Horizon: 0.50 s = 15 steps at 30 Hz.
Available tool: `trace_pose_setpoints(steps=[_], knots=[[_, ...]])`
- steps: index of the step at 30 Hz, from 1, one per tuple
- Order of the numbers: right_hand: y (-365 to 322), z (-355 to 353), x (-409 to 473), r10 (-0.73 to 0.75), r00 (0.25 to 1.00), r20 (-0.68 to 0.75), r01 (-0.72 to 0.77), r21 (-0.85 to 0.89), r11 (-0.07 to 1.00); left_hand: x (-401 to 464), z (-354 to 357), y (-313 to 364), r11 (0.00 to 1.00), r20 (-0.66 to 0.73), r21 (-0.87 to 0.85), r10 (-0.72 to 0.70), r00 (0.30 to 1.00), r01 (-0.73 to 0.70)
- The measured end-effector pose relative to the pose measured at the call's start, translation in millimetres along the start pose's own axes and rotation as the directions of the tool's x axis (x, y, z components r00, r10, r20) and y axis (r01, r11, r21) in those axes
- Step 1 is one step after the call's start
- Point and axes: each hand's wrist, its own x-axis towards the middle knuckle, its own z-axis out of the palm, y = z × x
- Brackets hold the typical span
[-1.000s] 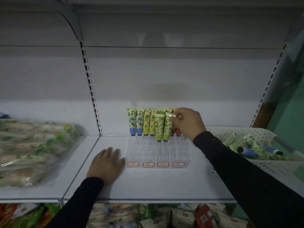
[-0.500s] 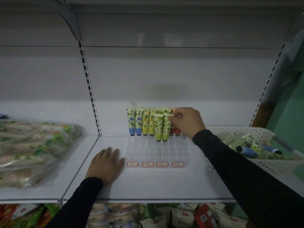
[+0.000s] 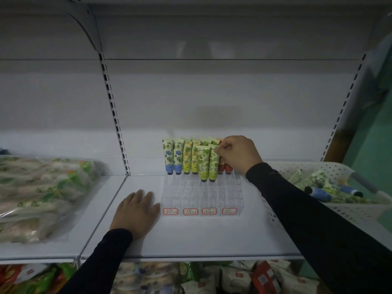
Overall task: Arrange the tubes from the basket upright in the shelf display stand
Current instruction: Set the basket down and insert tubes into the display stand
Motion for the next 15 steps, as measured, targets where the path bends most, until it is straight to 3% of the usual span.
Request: trace_pose_setpoints(steps=[10,15], knots=[[2.0,3.4,-8.2,-0.041,0.992,-0.12,0.037,-0.034,0.999,0.5,0.7,-0.7,1.0,-0.005,-0.012,0.009,1.0,-0.009],[1.4,1.3,-8.4,-0.045,0.993,-0.112,0.042,-0.035,0.999,0.4,1.2,0.0,1.0,-0.024,-0.011,0.008,1.0,-0.009]])
